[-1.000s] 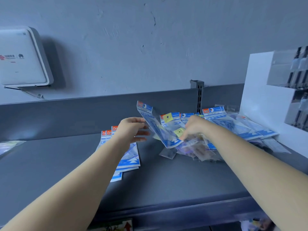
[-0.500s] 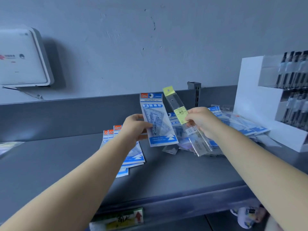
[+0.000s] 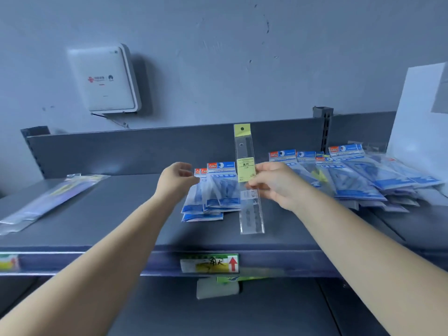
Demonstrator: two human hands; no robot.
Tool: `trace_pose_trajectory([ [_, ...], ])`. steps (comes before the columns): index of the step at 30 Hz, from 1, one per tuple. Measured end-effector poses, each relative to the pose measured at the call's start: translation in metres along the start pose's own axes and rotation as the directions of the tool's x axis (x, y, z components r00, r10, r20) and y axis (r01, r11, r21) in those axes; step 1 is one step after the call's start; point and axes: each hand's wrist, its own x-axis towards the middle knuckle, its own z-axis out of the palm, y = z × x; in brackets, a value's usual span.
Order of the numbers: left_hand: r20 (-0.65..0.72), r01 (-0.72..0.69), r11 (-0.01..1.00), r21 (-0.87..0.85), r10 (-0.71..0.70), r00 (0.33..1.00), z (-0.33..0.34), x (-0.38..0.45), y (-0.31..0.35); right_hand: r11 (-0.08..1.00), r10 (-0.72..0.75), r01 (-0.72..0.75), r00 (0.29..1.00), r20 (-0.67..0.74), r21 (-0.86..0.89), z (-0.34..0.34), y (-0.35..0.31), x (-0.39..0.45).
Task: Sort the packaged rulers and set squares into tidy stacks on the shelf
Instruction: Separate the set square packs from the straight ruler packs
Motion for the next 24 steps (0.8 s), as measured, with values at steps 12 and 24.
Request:
trace_pose_trajectory([
  [12,0.008,-0.190,0.597,0.780,0.294,0.956,-0.138,0.002,-0.055,0.999,0.020,-0.028,0.988,0.152,0.046,0.136,-0.007,0.024],
  [24,0.033,-0.110,0.281,0.954,0.264,0.964,-0.298,0.056,-0.135,0.999,0.037,-0.043,0.970,0.242,0.019,0.322,-0.013,0.075],
])
